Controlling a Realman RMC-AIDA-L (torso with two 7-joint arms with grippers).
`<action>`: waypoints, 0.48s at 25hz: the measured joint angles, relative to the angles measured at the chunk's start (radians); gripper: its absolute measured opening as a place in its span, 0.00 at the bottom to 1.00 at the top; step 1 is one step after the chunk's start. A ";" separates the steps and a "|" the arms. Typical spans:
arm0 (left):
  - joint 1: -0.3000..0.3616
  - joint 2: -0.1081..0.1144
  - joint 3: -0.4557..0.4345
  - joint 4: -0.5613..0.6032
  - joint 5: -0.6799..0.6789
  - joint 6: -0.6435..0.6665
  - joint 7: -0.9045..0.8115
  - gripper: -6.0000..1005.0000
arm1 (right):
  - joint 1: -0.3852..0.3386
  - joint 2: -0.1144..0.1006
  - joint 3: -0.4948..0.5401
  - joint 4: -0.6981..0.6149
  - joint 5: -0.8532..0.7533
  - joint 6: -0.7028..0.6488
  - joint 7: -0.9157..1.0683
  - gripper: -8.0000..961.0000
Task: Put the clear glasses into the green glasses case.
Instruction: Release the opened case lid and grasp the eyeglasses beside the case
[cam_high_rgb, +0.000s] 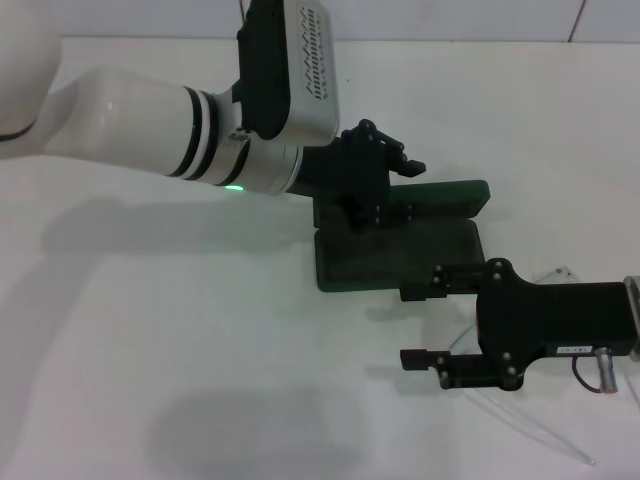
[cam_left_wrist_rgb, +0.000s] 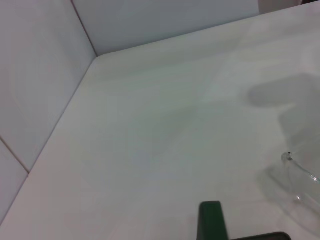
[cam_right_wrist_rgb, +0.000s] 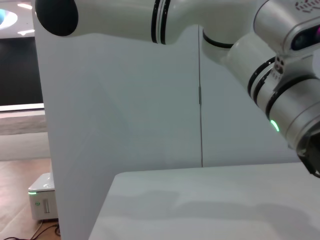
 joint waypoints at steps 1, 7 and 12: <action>0.005 0.000 0.000 0.002 0.000 -0.001 0.002 0.36 | 0.000 -0.001 0.000 0.000 0.000 0.000 0.000 0.69; 0.057 0.004 -0.007 0.052 -0.084 0.016 0.008 0.38 | -0.003 -0.006 0.003 0.000 0.000 0.001 0.000 0.69; 0.197 0.008 -0.087 0.165 -0.325 0.202 0.083 0.40 | -0.003 -0.007 0.006 -0.008 0.002 0.000 0.003 0.69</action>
